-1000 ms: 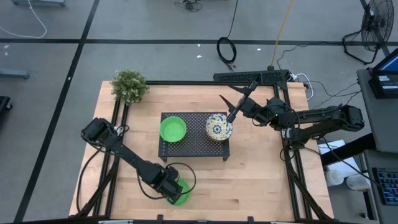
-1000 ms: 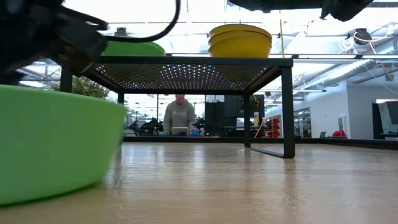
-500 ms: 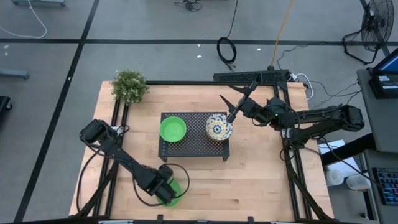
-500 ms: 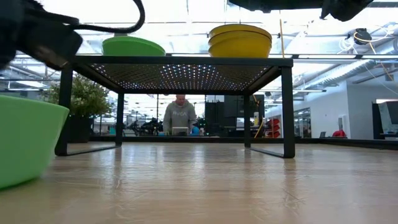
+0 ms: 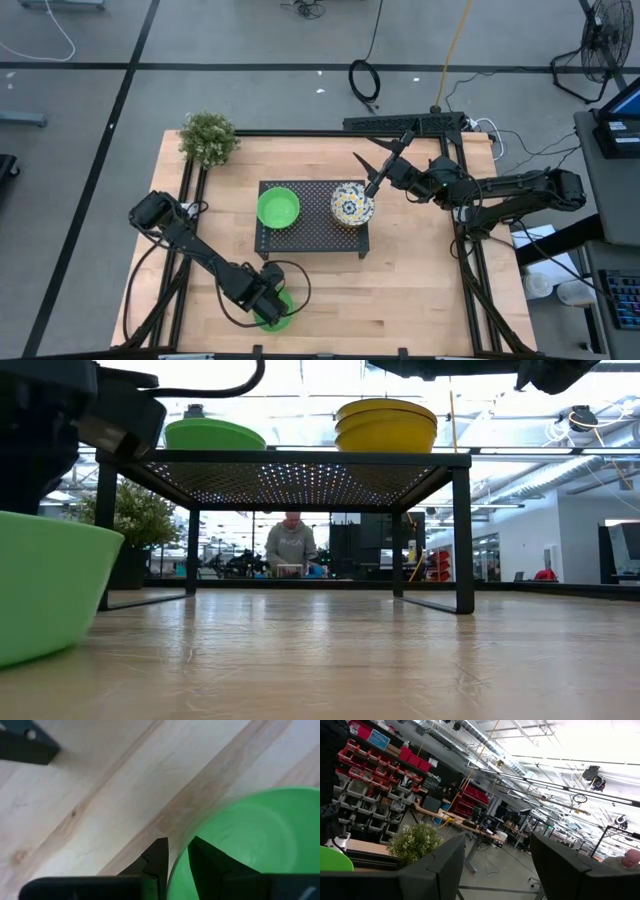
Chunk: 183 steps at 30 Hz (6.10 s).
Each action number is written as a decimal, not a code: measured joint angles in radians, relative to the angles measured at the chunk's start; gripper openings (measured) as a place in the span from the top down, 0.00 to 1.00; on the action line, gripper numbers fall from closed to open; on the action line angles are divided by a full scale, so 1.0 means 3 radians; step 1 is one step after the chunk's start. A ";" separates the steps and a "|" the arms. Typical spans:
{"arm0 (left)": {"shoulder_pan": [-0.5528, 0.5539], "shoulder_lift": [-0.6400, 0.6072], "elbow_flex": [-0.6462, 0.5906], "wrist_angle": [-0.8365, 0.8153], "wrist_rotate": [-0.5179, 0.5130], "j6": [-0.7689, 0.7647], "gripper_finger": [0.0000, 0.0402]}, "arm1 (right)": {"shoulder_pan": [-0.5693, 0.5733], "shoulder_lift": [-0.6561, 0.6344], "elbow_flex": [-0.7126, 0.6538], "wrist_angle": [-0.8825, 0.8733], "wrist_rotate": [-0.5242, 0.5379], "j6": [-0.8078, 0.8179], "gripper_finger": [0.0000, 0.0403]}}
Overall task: Pick & Place Mini bowls
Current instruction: Stack the green bowl on top of the green bowl on the shelf
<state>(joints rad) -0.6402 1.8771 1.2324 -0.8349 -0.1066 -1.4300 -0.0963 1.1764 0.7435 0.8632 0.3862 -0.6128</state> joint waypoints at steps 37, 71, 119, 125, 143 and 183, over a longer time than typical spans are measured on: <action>0.0206 -0.0050 0.0003 0.0144 0.0591 0.0288 0.81 | 0.0000 -0.0001 0.0001 0.0001 -0.0003 0.0000 0.47; 0.0103 -0.0306 0.0004 0.0178 0.0237 0.0257 0.81 | 0.0000 0.0000 0.0000 0.0001 -0.0001 0.0000 0.47; -0.0012 -0.0186 0.0000 0.0143 0.0178 0.0199 0.81 | 0.0000 -0.0001 0.0000 0.0000 -0.0001 0.0000 0.47; -0.0013 -0.0186 0.0000 0.0034 0.0179 0.0169 0.81 | -0.0001 -0.0001 -0.0001 0.0000 -0.0001 0.0000 0.47; -0.0013 -0.0186 0.0000 0.0042 0.0177 0.0137 0.81 | 0.0000 0.0000 0.0000 0.0000 -0.0001 0.0000 0.47; -0.0013 -0.0186 0.0001 0.0094 0.0100 0.0158 0.99 | 0.0000 -0.0001 0.0001 0.0000 -0.0001 0.0000 0.47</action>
<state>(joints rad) -0.6441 1.8214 1.2327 -0.8066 -0.0768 -1.3827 -0.0965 1.1763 0.7437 0.8632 0.3859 -0.6130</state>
